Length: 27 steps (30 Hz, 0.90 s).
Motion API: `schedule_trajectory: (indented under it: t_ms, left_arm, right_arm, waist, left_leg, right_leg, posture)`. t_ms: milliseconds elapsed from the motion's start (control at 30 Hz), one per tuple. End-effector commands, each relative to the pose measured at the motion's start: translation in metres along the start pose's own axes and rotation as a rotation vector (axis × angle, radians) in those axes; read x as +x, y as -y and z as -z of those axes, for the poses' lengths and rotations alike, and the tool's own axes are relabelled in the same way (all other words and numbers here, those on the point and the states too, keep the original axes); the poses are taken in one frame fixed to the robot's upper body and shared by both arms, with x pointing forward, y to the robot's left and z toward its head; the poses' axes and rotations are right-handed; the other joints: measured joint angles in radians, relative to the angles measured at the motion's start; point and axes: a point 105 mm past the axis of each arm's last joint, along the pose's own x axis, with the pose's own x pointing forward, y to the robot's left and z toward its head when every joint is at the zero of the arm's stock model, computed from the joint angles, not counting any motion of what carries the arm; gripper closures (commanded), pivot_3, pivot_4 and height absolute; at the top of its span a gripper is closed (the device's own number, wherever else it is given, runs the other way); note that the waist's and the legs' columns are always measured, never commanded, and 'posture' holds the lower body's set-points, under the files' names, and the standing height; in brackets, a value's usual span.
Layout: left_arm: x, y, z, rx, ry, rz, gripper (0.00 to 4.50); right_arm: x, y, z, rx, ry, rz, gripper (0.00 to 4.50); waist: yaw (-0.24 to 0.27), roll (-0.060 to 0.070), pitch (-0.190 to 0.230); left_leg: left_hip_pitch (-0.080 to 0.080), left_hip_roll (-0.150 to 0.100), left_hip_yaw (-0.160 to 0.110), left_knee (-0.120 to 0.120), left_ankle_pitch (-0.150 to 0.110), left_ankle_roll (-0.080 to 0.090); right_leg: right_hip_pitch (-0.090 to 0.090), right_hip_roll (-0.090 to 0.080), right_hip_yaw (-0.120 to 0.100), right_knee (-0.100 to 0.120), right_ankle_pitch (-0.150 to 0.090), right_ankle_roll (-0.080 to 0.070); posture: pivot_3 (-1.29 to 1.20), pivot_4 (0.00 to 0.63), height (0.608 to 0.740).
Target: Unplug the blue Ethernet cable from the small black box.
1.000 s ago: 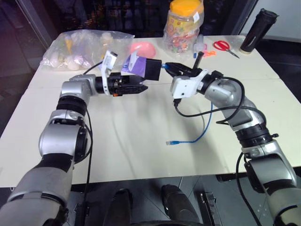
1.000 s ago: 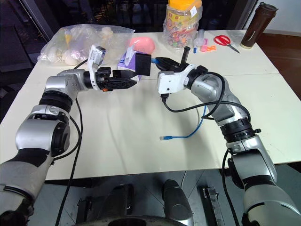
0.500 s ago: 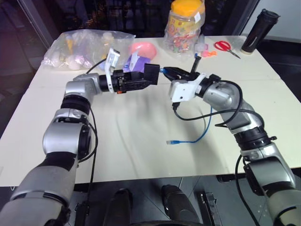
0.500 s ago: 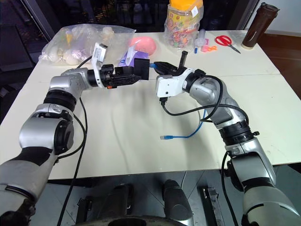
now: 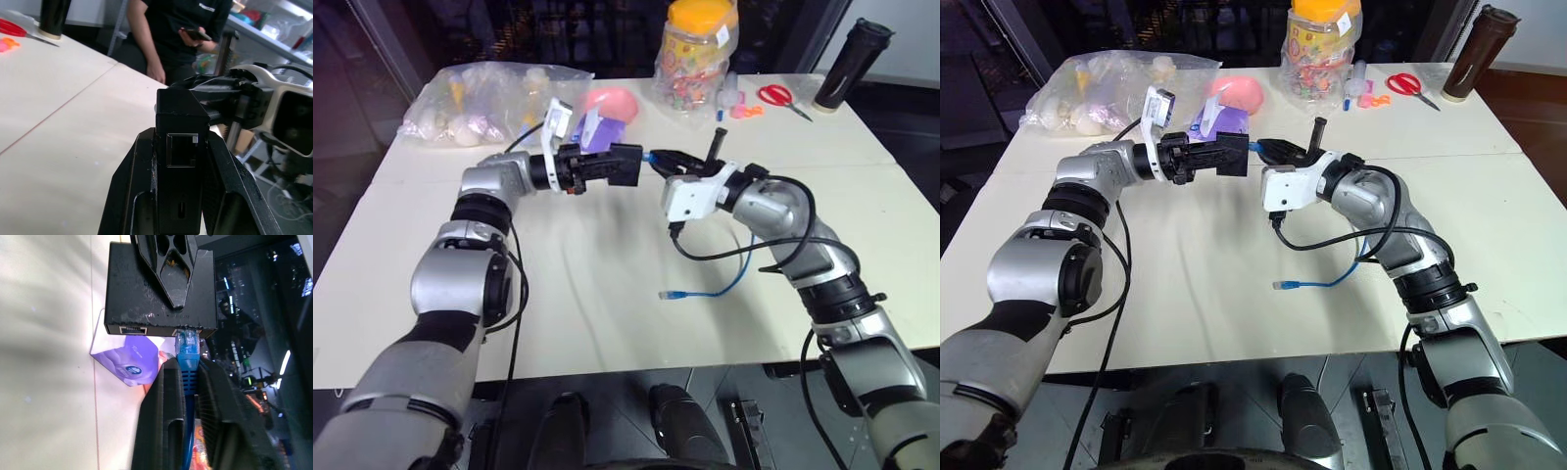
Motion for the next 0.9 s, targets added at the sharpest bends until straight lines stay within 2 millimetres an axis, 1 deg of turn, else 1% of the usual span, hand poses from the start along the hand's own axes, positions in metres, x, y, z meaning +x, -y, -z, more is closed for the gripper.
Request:
schedule_trajectory:
  t_ms: [33,67,133,167,200,233,267,300,333,367,500,600,700,900]
  left_arm:
    - [-0.001,0.002,-0.011,0.038,0.025,0.002,3.99]
    - [-0.002,0.002,-0.010,0.035,0.024,0.003,3.99]
    - [-0.002,0.002,-0.009,0.030,0.024,0.005,3.99]
    - [-0.002,0.003,-0.009,0.017,0.033,0.013,3.99]
    - [-0.002,0.003,-0.009,0.007,0.040,0.019,3.99]
    - [-0.001,0.004,-0.009,-0.006,0.048,0.029,3.99]
    - [0.000,0.006,-0.009,-0.030,0.059,0.051,3.99]
    - [0.002,0.010,-0.013,-0.061,0.092,0.081,3.99]
    - [0.004,0.014,-0.020,-0.115,0.142,0.116,3.99]
    - [0.005,0.017,-0.024,-0.148,0.173,0.146,3.99]
    - [0.014,0.025,-0.026,-0.184,0.178,0.206,3.99]
    - [0.019,0.030,-0.026,-0.210,0.182,0.244,3.99]
    - [0.022,0.040,-0.020,-0.234,0.141,0.321,3.99]
    - [0.022,0.046,-0.013,-0.265,0.122,0.353,3.99]
  right_arm:
    - [-0.015,0.013,-0.003,0.045,0.006,0.047,2.35]
    - [-0.020,0.013,0.001,0.083,-0.017,0.071,1.91]
    - [-0.027,0.013,0.007,0.142,-0.052,0.105,0.85]
    - [-0.034,0.011,0.008,0.330,-0.064,0.162,0.43]
    - [-0.040,0.007,0.008,0.468,-0.069,0.193,0.43]
    - [-0.047,0.008,0.006,0.740,-0.044,0.294,0.43]
    - [-0.051,0.007,-0.003,1.041,0.033,0.366,0.43]
    - [-0.052,0.005,-0.014,1.293,0.122,0.392,0.43]
    - [-0.052,0.001,-0.027,1.467,0.199,0.365,0.43]
    - [-0.053,0.000,-0.036,1.556,0.254,0.326,0.43]
    - [-0.055,-0.007,-0.053,1.715,0.325,0.229,0.43]
    - [-0.055,-0.007,-0.059,1.779,0.362,0.197,0.43]
    - [-0.056,-0.002,-0.045,1.800,0.343,0.288,0.43]
    - [-0.058,0.002,-0.039,1.800,0.344,0.320,0.43]
  waist:
    - [0.001,0.000,0.000]
    - [0.003,0.000,0.000]
    - [0.003,0.000,0.000]
    - [0.004,0.000,0.000]
    - [0.004,-0.001,0.000]
    - [0.004,-0.001,0.000]
    - [0.004,-0.001,-0.001]
    - [0.002,-0.001,-0.001]
    - [0.000,-0.001,0.000]
    - [0.000,0.000,0.000]
    - [0.001,0.000,0.000]
    - [0.004,0.000,0.000]
    - [0.002,0.000,0.000]
    - [0.000,0.000,0.000]
  left_leg:
    - [0.000,0.000,0.000,0.000,0.000,0.000]
    - [0.000,0.000,0.000,0.000,0.000,0.000]
    - [0.000,0.000,0.000,0.000,0.000,0.000]
    - [0.000,0.000,0.000,0.000,0.000,0.000]
    - [-0.001,0.000,0.000,0.000,0.000,0.000]
    - [0.000,0.000,-0.002,0.001,0.000,0.000]
    - [0.000,0.000,-0.002,0.000,0.000,0.000]
    - [0.000,0.000,-0.003,0.000,0.000,0.000]
    - [0.000,0.002,-0.005,-0.001,0.000,0.000]
    - [0.000,0.002,-0.005,-0.001,0.000,0.000]
    - [0.001,0.001,-0.004,0.003,0.000,0.000]
    - [0.002,0.001,-0.005,0.002,0.000,0.000]
    - [0.001,0.001,-0.005,0.002,0.000,0.000]
    - [0.001,0.001,-0.004,-0.001,0.000,0.000]
  right_leg:
    - [0.000,0.000,0.000,0.000,0.000,0.000]
    - [0.000,0.000,0.000,0.000,0.000,0.000]
    - [0.000,0.000,0.000,0.000,0.000,0.000]
    - [0.000,0.000,0.000,0.000,0.000,0.000]
    - [0.000,0.000,0.000,0.000,0.000,0.000]
    - [0.002,0.000,-0.001,0.000,0.000,0.000]
    - [0.002,0.000,-0.002,0.000,0.000,0.000]
    - [0.002,0.001,-0.002,0.001,0.000,0.000]
    - [0.002,0.002,-0.003,0.002,0.000,0.000]
    - [0.001,0.002,-0.003,0.003,0.000,-0.001]
    - [0.003,0.000,-0.003,0.005,0.000,-0.001]
    - [0.004,0.001,-0.003,0.003,0.000,-0.001]
    - [0.003,0.001,-0.003,0.003,0.000,-0.001]
    - [0.002,0.001,-0.003,0.002,0.000,-0.001]
  posture:
    - [0.00,0.150,0.740]
    - [0.00,0.150,0.740]
    - [0.00,0.150,0.740]
    - [0.00,0.150,0.740]
    - [0.00,0.150,0.740]
    - [0.00,0.150,0.740]
    - [0.00,0.150,0.740]
    - [0.00,0.150,0.740]
    - [0.00,0.150,0.740]
    - [0.00,0.150,0.740]
    - [0.00,0.150,0.740]
    - [0.00,0.150,0.740]
    - [0.00,0.150,0.740]
    - [0.00,0.150,0.740]
